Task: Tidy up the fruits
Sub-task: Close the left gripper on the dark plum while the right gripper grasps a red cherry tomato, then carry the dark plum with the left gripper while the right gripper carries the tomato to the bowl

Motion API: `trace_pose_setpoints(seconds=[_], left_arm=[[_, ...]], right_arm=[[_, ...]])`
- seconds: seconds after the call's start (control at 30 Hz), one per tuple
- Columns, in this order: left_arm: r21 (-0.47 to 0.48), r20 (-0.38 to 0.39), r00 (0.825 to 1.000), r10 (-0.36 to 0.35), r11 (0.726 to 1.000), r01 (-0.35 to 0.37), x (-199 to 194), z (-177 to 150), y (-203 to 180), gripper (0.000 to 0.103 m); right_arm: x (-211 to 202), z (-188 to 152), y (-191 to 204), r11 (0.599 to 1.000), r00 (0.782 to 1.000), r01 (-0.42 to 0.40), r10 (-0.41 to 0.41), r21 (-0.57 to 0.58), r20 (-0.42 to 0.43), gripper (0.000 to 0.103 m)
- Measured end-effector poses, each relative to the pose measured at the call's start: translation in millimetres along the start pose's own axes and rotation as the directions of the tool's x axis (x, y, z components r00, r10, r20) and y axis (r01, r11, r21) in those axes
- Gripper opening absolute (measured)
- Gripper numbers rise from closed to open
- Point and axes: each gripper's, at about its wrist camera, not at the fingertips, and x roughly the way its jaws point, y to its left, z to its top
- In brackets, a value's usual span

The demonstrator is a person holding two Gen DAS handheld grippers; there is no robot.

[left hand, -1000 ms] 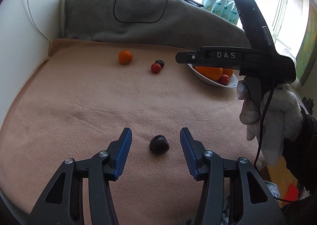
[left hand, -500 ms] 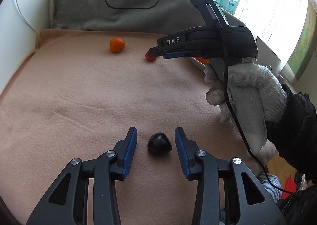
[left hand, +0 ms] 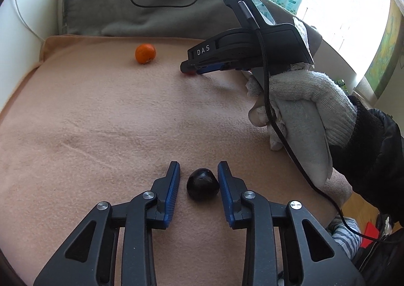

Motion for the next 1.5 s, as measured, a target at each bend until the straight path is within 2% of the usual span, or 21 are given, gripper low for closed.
trace_pose_setpoints(seconds=[0.13,0.23,0.4,0.67,1.0,1.2,1.5], left_arm=[[0.003,0.001,1.000,-0.009,1.000,0.009,0,-1,-1,0.023],[0.012,0.004,1.000,-0.002,1.000,0.002,-1,-3,-2,0.023],[-0.024,0.006,1.000,-0.023,0.999,0.024,-2,-2,4,0.023],[-0.049,0.012,1.000,-0.021,0.999,0.022,-2,3,9,0.023],[-0.069,0.040,0.999,-0.029,0.997,0.032,-10,15,13,0.023],[-0.058,0.058,0.997,-0.041,0.997,0.044,-6,32,8,0.023],[-0.017,0.082,0.994,-0.074,0.997,0.075,5,61,-7,0.022]], right_arm=[[2,1,2,1.000,1.000,0.009,-0.009,-0.010,0.000,0.026],[0,0,3,1.000,1.000,0.015,-0.015,-0.020,0.003,0.025],[-4,-2,2,1.000,1.000,0.005,-0.005,-0.018,0.014,0.025],[-31,-9,-1,0.999,0.998,-0.033,0.034,-0.022,0.050,0.025],[-83,-27,-20,0.998,0.991,-0.070,0.069,0.002,0.114,0.025],[-117,-41,-41,0.998,0.986,-0.061,0.056,0.026,0.154,0.025],[-154,-61,-79,0.997,0.982,-0.001,-0.012,0.071,0.188,0.025]])
